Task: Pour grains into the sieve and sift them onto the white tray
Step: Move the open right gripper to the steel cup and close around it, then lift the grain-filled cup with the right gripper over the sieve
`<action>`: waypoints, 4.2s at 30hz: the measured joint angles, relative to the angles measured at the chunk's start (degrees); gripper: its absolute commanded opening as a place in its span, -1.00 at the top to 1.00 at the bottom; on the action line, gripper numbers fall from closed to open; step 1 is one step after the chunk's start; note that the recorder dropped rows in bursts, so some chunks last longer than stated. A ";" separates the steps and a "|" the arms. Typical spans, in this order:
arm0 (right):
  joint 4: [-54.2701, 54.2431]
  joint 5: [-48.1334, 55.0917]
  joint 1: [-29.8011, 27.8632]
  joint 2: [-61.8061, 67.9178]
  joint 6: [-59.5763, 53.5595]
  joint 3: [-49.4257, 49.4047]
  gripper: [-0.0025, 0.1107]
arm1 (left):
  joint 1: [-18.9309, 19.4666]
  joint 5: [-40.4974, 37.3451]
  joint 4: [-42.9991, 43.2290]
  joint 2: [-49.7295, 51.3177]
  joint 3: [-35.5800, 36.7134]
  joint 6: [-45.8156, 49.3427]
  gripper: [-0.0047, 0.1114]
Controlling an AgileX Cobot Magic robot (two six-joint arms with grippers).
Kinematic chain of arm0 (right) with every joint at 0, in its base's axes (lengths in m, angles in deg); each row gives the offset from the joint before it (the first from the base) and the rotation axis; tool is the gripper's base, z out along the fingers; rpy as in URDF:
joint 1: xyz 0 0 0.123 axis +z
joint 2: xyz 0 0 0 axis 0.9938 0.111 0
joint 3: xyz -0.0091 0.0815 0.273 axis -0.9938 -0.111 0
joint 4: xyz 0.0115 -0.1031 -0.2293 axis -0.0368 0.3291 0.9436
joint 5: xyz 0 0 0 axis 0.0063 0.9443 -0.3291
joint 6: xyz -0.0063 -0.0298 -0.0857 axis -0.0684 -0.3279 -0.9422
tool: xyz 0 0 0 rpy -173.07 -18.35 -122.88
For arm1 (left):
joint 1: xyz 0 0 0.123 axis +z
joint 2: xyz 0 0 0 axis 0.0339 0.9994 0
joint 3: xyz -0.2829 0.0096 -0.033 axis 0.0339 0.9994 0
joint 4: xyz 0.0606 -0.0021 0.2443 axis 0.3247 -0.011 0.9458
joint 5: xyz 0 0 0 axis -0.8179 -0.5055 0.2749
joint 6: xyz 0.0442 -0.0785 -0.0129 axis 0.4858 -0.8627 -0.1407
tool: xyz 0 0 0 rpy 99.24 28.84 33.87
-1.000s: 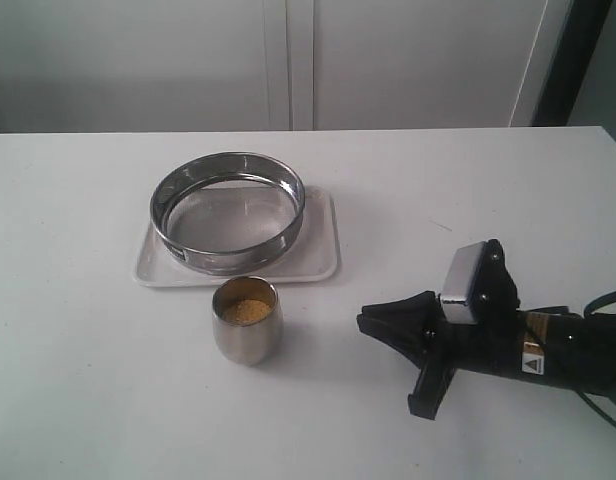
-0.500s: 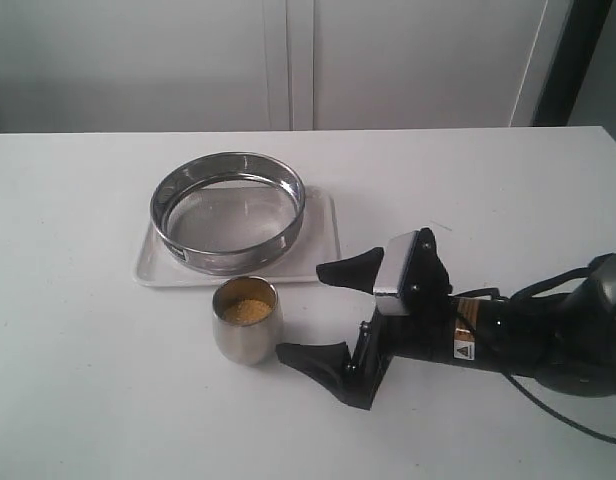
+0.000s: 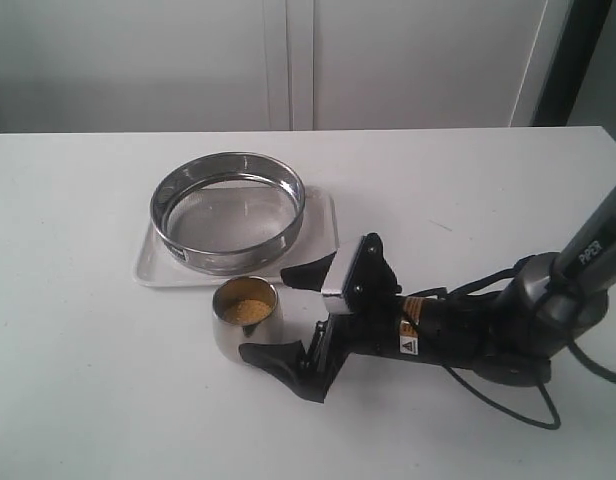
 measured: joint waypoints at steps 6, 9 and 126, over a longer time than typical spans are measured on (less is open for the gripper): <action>-1.20 0.31 1.71 2.69 0.00 2.51 -0.80 | 0.00 0.00 0.00 0.00 0.00 0.00 0.92; -1.36 0.31 2.51 3.70 0.00 3.53 -0.80 | 0.00 0.00 0.00 0.00 0.00 0.00 0.92; 0.21 75.08 9.92 -3.81 26.88 47.03 0.96 | 0.00 0.00 0.00 0.00 0.00 0.00 0.92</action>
